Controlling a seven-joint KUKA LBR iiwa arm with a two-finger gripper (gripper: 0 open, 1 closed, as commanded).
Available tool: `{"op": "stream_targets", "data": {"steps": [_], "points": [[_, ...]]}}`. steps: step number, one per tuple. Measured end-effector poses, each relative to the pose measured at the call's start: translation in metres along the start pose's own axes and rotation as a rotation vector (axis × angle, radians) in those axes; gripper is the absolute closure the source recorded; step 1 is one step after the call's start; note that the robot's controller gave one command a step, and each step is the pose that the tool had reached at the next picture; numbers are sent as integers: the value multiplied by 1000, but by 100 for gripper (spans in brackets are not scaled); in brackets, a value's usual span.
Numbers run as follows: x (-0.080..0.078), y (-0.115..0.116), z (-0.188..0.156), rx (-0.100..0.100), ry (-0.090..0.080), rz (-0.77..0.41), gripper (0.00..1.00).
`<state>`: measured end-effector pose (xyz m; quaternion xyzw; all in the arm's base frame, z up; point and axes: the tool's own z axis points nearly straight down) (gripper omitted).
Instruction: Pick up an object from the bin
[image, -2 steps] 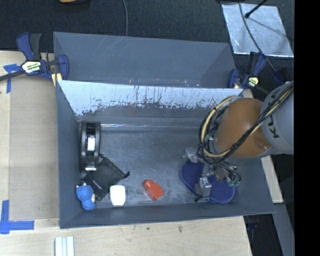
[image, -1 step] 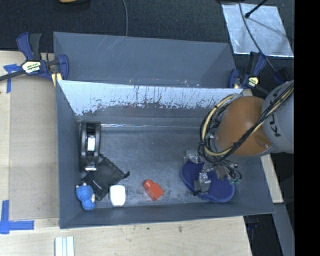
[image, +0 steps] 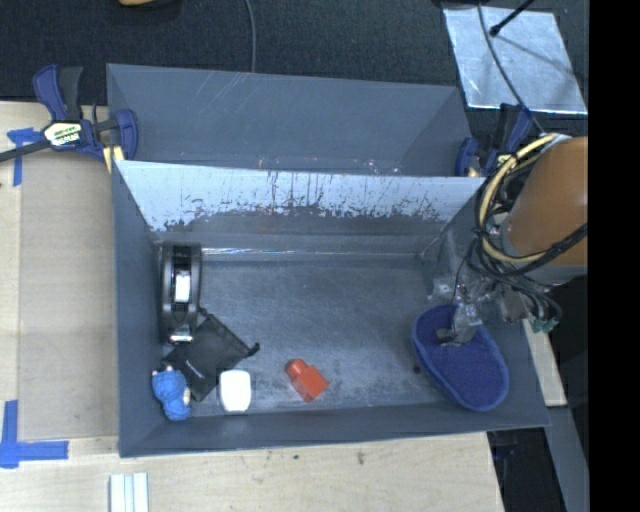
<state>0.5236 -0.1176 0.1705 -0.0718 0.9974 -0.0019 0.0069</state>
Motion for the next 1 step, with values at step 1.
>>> {"op": "stream_targets", "data": {"steps": [1], "points": [[-31, -4, -166, 0, 0, 18, 100]]}}
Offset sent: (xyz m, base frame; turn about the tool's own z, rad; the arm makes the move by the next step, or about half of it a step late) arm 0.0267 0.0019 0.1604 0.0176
